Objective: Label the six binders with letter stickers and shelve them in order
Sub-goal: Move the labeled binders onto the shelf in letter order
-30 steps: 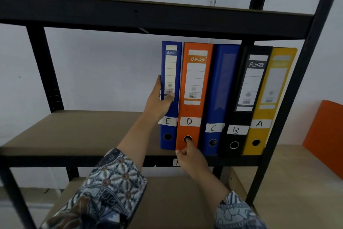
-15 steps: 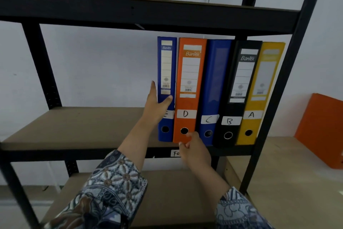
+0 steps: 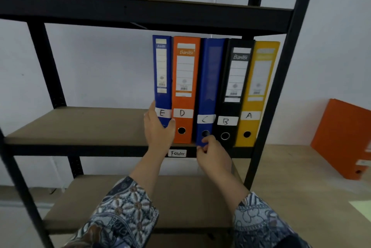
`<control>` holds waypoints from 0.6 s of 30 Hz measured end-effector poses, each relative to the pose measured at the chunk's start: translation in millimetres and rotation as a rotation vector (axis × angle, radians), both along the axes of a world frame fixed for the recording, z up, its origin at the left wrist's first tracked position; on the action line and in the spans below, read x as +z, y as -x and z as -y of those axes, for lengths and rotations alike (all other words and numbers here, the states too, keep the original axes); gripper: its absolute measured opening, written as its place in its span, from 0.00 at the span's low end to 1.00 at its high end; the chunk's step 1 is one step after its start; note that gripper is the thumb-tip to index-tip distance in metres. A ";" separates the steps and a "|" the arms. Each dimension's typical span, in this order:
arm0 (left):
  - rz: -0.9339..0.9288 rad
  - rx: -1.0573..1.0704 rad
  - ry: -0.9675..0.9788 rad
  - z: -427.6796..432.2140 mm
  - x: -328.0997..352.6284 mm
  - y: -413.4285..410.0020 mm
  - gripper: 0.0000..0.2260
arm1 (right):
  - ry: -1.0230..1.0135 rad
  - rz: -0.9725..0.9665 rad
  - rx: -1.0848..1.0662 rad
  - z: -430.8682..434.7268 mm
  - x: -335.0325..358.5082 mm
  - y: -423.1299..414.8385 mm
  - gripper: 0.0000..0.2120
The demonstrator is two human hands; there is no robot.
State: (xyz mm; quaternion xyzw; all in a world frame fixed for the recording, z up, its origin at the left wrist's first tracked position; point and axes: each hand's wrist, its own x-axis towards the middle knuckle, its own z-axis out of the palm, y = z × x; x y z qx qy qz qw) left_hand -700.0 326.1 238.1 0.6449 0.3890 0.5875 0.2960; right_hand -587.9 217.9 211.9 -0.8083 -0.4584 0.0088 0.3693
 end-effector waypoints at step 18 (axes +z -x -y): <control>-0.552 -0.293 -0.239 223.8 -48.2 -218.8 0.24 | 0.228 0.216 -0.103 192.2 -15.9 -229.2 0.19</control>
